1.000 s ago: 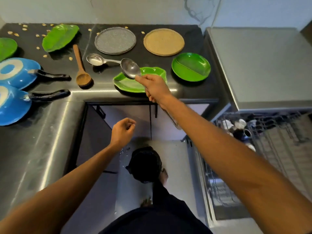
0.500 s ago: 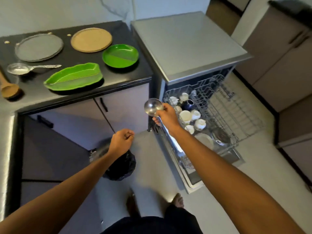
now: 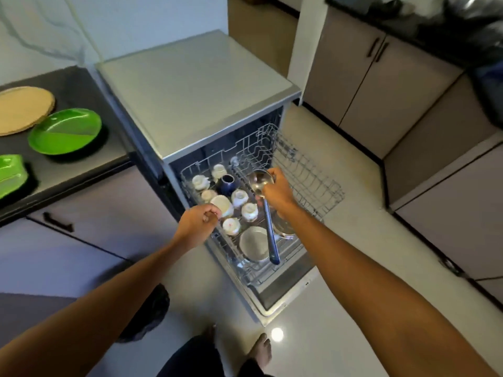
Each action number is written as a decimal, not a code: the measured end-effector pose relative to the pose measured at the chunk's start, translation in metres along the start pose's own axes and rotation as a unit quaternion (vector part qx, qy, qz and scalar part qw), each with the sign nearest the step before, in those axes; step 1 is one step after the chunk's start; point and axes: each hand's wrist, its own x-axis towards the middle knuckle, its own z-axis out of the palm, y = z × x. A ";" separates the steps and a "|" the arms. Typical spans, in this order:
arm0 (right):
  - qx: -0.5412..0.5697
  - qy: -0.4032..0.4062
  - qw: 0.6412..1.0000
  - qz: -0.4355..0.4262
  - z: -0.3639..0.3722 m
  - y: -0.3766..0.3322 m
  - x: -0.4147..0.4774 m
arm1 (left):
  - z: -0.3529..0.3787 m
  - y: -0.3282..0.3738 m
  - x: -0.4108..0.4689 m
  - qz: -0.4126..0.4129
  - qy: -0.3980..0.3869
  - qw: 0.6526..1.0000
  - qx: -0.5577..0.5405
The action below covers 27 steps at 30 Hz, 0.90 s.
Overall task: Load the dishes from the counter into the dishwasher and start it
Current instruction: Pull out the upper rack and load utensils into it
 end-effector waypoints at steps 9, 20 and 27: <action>-0.089 0.046 0.993 -0.067 -0.047 -0.016 0.112 | -0.015 0.059 0.150 0.163 0.043 0.983 0.074; -0.245 0.121 0.947 -0.167 -0.070 -0.008 0.215 | -0.030 0.101 0.307 0.202 0.084 0.957 0.190; -0.254 0.101 0.947 -0.167 -0.070 0.021 0.284 | 0.005 0.113 0.366 0.176 0.028 0.947 0.266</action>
